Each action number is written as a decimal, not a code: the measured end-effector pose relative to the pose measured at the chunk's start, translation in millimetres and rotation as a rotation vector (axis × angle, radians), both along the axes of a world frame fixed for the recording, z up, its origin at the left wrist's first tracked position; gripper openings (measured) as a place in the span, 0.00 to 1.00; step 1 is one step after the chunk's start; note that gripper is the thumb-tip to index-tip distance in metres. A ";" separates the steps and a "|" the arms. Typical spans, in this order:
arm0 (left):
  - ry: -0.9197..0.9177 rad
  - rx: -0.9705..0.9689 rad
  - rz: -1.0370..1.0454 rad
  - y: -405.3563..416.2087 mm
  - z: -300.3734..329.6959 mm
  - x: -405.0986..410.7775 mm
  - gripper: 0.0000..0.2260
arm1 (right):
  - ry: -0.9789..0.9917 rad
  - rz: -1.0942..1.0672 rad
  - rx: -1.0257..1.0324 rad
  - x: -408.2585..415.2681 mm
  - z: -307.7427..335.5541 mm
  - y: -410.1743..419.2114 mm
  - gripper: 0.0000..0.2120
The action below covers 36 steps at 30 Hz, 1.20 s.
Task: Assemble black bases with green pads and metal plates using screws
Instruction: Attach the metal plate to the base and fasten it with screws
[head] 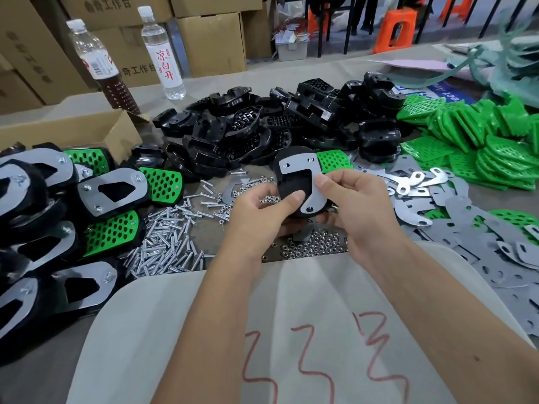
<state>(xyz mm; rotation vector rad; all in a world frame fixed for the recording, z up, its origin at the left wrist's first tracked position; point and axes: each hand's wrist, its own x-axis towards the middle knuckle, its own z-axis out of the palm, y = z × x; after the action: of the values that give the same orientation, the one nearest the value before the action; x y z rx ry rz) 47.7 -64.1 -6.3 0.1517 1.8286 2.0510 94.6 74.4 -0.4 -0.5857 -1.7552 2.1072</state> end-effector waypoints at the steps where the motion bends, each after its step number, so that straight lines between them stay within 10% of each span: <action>1: -0.019 0.019 -0.023 -1.1 1.7 0.7 0.05 | -0.001 0.004 -0.009 0.1 0.2 0.5 0.12; 36: -0.068 0.079 0.004 10.0 1.5 5.0 0.05 | 0.101 -0.225 0.195 -3.4 -14.9 -9.8 0.12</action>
<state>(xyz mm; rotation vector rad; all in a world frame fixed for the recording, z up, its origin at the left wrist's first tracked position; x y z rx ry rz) 52.7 -54.2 -4.9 0.0991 1.7103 2.1060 91.2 64.5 -15.3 -0.5816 -1.7248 1.7605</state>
